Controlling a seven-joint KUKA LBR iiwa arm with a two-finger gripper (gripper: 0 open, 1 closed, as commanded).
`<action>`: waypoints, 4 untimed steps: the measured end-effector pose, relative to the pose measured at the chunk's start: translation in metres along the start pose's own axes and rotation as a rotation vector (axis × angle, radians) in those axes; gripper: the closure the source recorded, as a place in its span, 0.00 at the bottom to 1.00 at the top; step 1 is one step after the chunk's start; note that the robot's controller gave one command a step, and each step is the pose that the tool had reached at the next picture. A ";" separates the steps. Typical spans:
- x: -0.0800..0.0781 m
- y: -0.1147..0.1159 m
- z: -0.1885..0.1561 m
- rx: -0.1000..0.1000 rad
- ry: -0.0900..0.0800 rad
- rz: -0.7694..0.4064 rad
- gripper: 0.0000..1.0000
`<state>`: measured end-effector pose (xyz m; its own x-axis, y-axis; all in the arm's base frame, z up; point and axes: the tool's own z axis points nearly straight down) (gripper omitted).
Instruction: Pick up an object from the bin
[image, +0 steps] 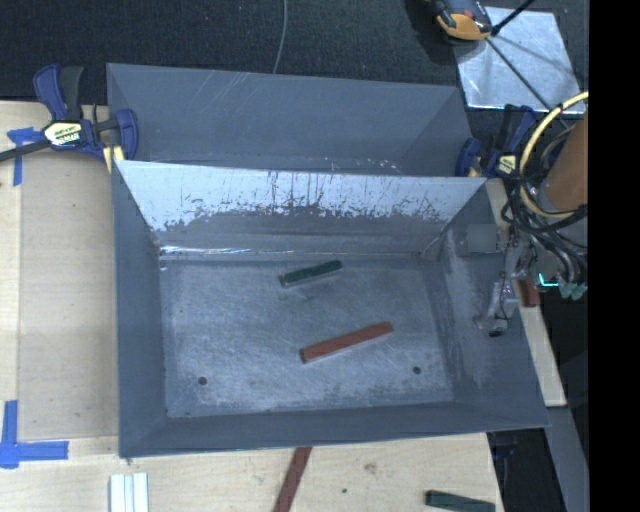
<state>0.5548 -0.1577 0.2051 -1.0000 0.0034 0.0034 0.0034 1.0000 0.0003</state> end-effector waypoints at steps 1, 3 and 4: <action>-0.001 0.001 -0.004 0.001 -0.006 -0.003 0.00; 0.005 0.049 0.094 0.002 -0.010 -0.056 0.00; 0.000 0.083 0.106 0.000 0.000 -0.028 0.00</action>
Offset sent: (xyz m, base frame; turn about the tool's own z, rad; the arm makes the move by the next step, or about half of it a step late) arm 0.0349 0.0385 -0.1104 -0.2882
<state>0.5550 -0.0748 0.0989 -0.9997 -0.0250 0.0035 -0.0250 0.9997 0.0008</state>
